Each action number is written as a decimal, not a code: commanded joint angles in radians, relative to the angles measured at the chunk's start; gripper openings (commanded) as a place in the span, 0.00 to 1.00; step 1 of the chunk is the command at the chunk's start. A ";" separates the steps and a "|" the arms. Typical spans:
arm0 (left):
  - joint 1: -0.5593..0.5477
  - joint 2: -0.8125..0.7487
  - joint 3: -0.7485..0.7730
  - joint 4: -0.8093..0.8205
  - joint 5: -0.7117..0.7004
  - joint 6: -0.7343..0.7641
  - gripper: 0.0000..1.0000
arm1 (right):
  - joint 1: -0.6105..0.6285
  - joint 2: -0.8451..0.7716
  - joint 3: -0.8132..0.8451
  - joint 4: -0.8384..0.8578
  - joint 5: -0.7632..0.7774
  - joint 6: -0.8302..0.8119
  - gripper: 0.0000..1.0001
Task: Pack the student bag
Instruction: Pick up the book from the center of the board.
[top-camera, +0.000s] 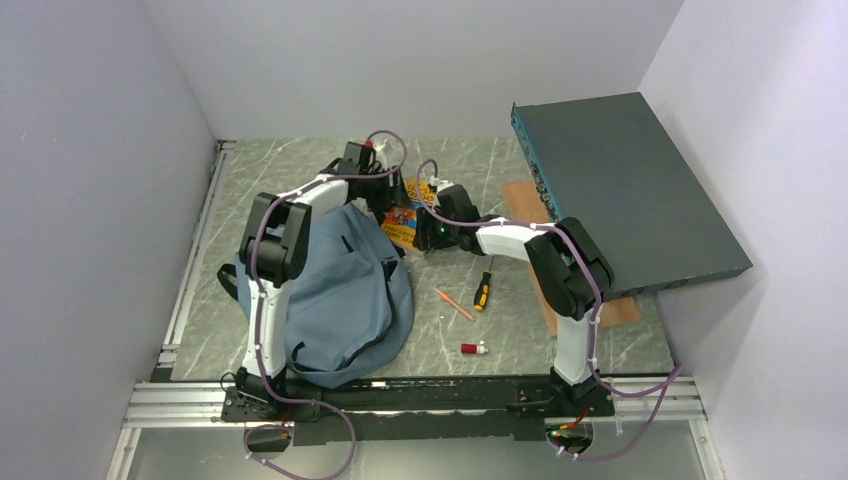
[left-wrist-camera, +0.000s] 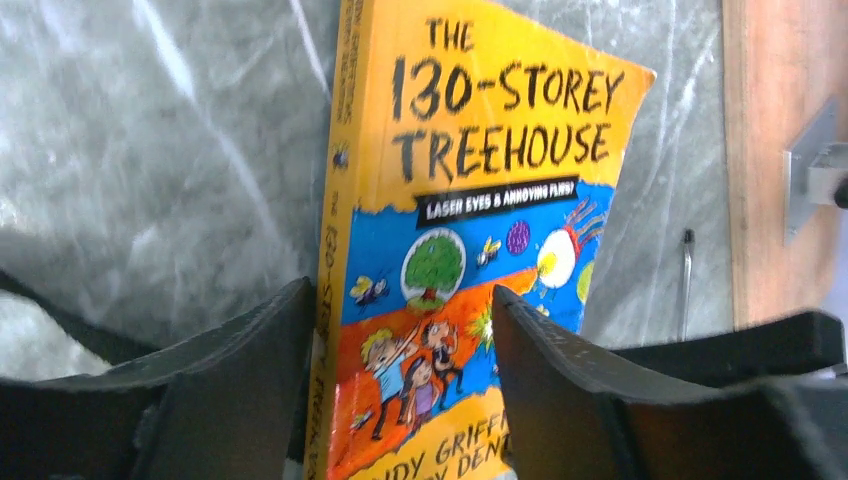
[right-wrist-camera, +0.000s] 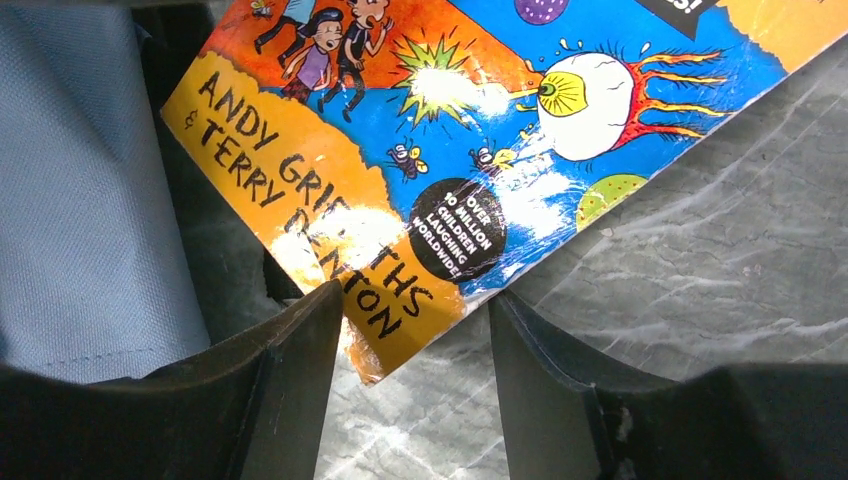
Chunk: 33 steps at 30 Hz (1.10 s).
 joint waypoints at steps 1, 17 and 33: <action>-0.050 -0.125 -0.193 0.151 0.411 -0.232 0.61 | -0.006 0.083 -0.011 0.044 -0.004 -0.023 0.55; -0.130 -0.307 -0.383 0.267 0.374 -0.389 0.50 | -0.006 0.026 -0.044 0.069 0.022 -0.055 0.54; -0.109 -0.343 -0.235 -0.086 0.031 -0.090 0.08 | -0.002 -0.053 -0.086 0.081 -0.004 -0.076 0.70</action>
